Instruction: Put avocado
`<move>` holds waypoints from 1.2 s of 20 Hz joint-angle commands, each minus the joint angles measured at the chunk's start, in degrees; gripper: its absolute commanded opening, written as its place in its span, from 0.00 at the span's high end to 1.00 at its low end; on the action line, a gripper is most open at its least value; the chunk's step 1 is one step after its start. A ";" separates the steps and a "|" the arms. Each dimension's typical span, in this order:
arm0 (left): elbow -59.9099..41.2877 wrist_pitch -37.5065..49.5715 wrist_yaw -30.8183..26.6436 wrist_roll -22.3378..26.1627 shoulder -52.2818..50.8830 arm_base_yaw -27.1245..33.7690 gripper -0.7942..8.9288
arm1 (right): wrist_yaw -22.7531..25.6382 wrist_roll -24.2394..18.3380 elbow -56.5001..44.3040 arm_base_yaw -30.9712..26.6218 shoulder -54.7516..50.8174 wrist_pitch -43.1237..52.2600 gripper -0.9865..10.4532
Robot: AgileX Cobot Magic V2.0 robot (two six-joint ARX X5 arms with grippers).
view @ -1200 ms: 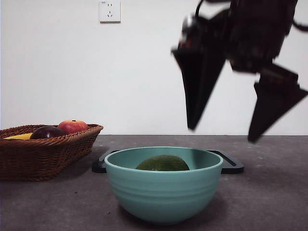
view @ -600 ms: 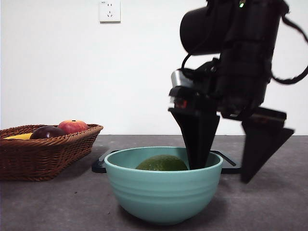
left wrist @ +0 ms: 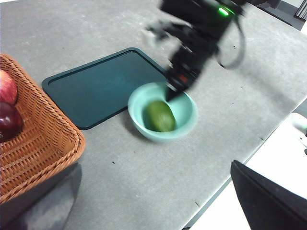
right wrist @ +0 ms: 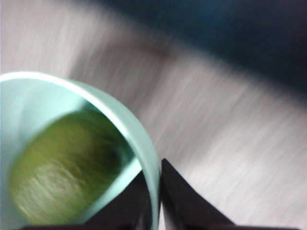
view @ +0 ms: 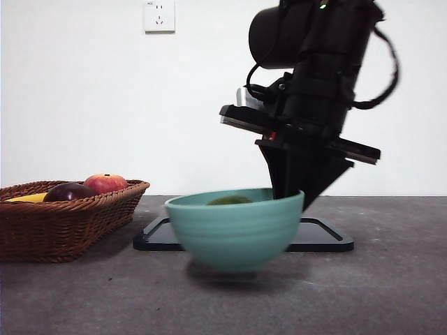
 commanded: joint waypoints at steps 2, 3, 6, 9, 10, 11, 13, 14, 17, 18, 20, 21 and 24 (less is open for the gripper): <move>0.70 0.48 -0.35 0.50 0.22 -0.68 0.41 | 0.00 -0.79 10.62 -3.04 7.63 -2.03 0.91; 0.70 0.48 -0.35 0.50 0.22 -0.68 0.41 | 0.00 -1.20 14.21 -4.13 10.05 -2.82 0.91; 0.70 0.48 -0.35 0.50 0.22 -0.68 0.41 | 0.00 -2.16 25.07 -6.86 17.29 -5.31 0.91; 0.70 0.46 -0.35 0.50 0.22 -0.68 0.41 | -0.02 -2.23 32.44 -8.96 23.12 -5.51 0.91; 0.70 0.46 -0.35 0.50 0.22 -0.68 0.41 | -0.02 -2.51 32.70 -9.46 24.04 -5.49 0.91; 0.70 0.46 -0.35 0.50 0.22 -0.68 0.41 | -0.07 -3.54 32.65 -9.68 24.59 -6.01 0.91; 0.70 0.46 -0.35 0.50 0.22 -0.68 0.41 | -0.02 -4.81 32.65 -9.66 24.98 -6.91 0.91; 0.70 0.46 -0.35 0.48 0.22 -0.68 0.41 | -0.02 -4.76 32.65 -9.66 24.98 -6.54 0.87; 0.70 0.48 -0.33 0.46 0.20 -0.68 0.41 | 0.22 -4.26 32.74 -9.66 24.79 -6.69 0.66; 0.70 0.50 -0.35 0.31 0.22 -0.68 0.41 | 0.59 -4.20 33.31 -9.90 24.33 -7.52 0.58; 0.70 0.48 -0.33 0.28 0.22 -0.68 0.41 | 4.17 -5.49 35.93 -10.78 22.03 -12.26 0.53; 0.70 0.48 -0.33 0.28 0.22 -0.68 0.41 | 5.31 -5.90 36.41 -11.15 19.85 -14.16 0.50; 0.70 0.48 -0.35 0.28 0.22 -0.68 0.41 | 14.23 -8.22 36.35 -10.80 10.16 -20.90 0.44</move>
